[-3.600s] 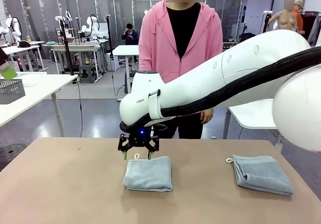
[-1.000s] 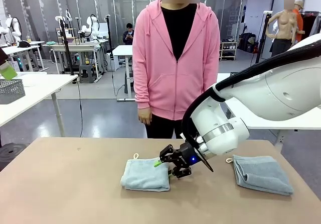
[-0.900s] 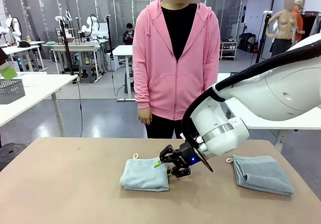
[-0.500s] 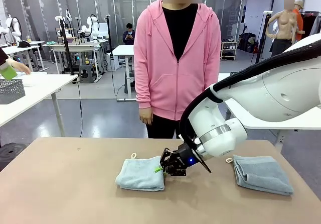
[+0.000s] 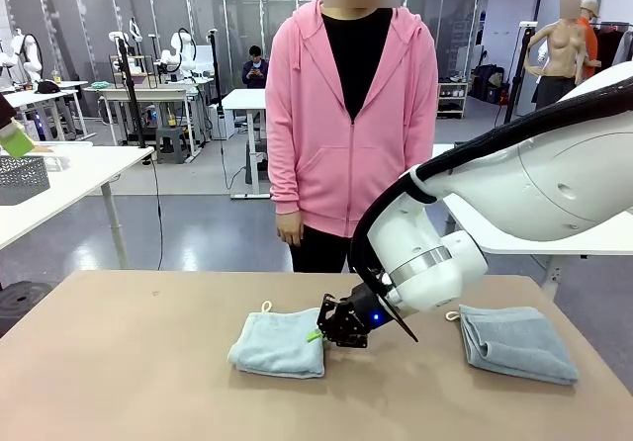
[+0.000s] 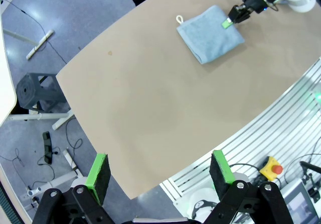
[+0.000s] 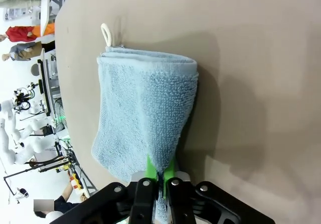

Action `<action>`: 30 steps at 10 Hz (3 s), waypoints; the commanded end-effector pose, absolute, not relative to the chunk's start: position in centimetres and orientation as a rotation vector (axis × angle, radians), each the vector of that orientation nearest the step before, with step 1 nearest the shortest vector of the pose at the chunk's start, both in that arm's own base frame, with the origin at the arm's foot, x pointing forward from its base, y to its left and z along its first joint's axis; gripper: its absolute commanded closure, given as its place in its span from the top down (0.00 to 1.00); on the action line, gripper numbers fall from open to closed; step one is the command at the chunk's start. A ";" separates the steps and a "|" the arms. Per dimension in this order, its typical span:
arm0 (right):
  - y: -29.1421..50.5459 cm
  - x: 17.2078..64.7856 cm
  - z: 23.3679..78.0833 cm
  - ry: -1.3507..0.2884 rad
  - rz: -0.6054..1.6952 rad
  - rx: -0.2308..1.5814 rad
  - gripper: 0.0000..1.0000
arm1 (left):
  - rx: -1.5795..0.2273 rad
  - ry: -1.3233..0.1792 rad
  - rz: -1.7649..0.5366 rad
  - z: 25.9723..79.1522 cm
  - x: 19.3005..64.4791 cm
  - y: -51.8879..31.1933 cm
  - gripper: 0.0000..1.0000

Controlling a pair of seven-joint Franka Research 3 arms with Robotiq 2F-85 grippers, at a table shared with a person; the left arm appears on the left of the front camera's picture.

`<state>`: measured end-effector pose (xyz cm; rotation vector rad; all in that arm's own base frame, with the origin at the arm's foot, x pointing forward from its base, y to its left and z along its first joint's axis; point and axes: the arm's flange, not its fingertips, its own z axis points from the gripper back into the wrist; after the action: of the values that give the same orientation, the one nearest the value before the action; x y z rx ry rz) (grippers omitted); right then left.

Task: Fold the towels and place them in the basket.
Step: Stack the folded Towel with hook on the right side of the table.

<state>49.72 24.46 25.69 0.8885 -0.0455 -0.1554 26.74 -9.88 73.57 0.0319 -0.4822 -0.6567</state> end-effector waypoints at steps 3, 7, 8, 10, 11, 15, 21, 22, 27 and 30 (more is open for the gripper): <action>24.5 50.1 25.4 -0.038 -0.141 0.906 0.00 | 0.033 -0.490 -0.664 73.4 26.7 -9.8 1.00; 21.9 48.8 33.8 -0.099 0.005 0.811 0.05 | 0.033 -0.490 -0.664 73.4 26.7 -9.8 1.00; 20.9 48.6 36.1 -0.107 0.051 0.807 0.05 | 0.033 -0.490 -0.664 73.4 26.7 -9.8 1.00; 18.6 48.2 40.0 -0.108 0.117 0.774 0.05 | 0.033 -0.490 -0.664 73.4 26.7 -9.8 1.00; 16.9 48.1 41.8 -0.097 0.139 0.752 0.05 | 0.033 -0.490 -0.664 73.4 26.7 -9.8 1.00; 8.4 47.4 47.6 -0.059 0.231 0.652 0.05 | 0.033 -0.490 -0.664 73.4 26.7 -9.8 1.00; -4.0 50.7 47.3 -0.107 0.257 0.623 0.05 | 0.033 -0.490 -0.664 73.4 26.7 -9.8 1.00; -4.8 51.3 47.1 -0.102 0.251 0.596 0.05 | 0.033 -0.490 -0.664 73.4 26.7 -9.8 1.00; -6.3 52.4 44.1 -0.118 0.298 0.538 0.05 | 0.033 -0.490 -0.664 73.4 26.7 -9.8 1.00; -7.1 52.1 41.6 -0.144 0.222 0.332 0.15 | 0.033 -0.490 -0.664 73.4 26.7 -9.8 1.00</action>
<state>52.61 -7.58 42.47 0.4290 -0.1354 0.2650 26.75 -9.86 73.58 0.0313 -0.4822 -0.6566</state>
